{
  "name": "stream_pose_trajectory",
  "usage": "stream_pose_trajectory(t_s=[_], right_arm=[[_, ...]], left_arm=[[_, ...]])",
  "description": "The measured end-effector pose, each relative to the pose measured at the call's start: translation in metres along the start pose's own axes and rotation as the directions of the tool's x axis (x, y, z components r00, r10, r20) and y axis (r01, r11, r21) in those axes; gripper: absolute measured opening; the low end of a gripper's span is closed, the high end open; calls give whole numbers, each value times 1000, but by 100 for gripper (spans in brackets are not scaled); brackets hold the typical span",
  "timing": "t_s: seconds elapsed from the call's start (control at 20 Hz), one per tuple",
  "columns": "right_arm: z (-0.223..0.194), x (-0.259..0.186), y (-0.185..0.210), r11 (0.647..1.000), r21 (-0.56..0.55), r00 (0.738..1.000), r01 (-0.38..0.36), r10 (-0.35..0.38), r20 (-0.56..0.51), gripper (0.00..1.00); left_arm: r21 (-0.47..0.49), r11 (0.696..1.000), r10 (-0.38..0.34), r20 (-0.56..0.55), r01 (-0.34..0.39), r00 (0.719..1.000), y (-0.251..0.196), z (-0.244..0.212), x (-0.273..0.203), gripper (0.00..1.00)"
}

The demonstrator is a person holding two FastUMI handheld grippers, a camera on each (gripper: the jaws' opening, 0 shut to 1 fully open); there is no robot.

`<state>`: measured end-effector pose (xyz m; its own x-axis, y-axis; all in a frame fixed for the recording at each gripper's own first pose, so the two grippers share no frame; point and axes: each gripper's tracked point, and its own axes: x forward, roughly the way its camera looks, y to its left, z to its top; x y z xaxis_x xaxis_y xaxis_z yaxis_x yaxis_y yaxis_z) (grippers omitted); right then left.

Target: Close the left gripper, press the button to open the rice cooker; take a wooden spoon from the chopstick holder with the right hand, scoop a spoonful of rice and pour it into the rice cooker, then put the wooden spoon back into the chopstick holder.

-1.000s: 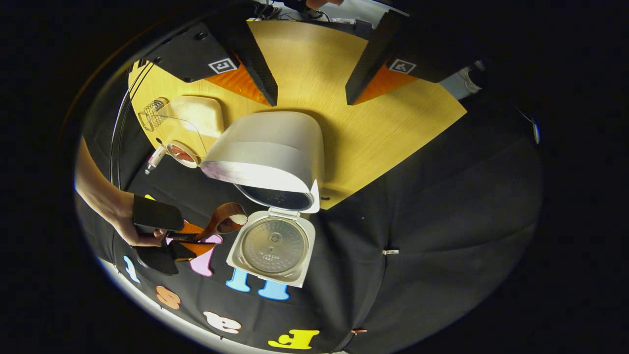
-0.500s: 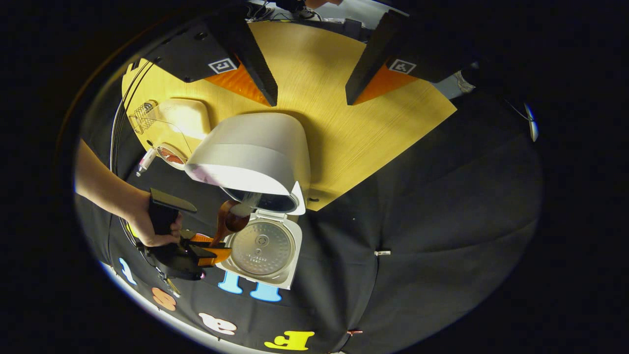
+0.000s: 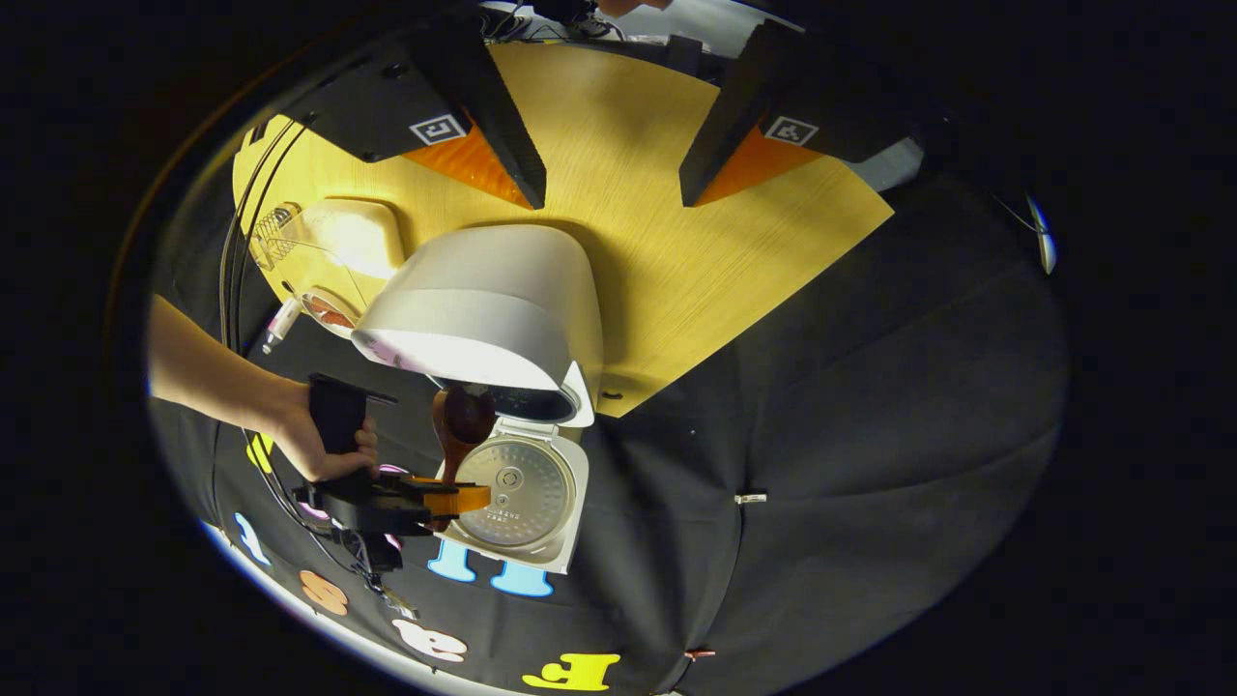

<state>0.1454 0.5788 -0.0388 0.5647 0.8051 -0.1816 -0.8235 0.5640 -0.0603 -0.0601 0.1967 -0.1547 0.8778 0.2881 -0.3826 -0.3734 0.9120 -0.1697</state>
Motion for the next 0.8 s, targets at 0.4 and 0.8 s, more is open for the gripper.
stream_pose_trajectory(t_s=[0.4,0.8], right_arm=[[-25,-8,30,969,-230,996,-91,82,-46,23],[23,-43,1,996,-84,999,-28,30,32,23]], left_arm=[[4,1000,-7,3,7,1000,-9,-2,-4,96],[43,999,-33,31,32,999,-31,4,-13,96]])
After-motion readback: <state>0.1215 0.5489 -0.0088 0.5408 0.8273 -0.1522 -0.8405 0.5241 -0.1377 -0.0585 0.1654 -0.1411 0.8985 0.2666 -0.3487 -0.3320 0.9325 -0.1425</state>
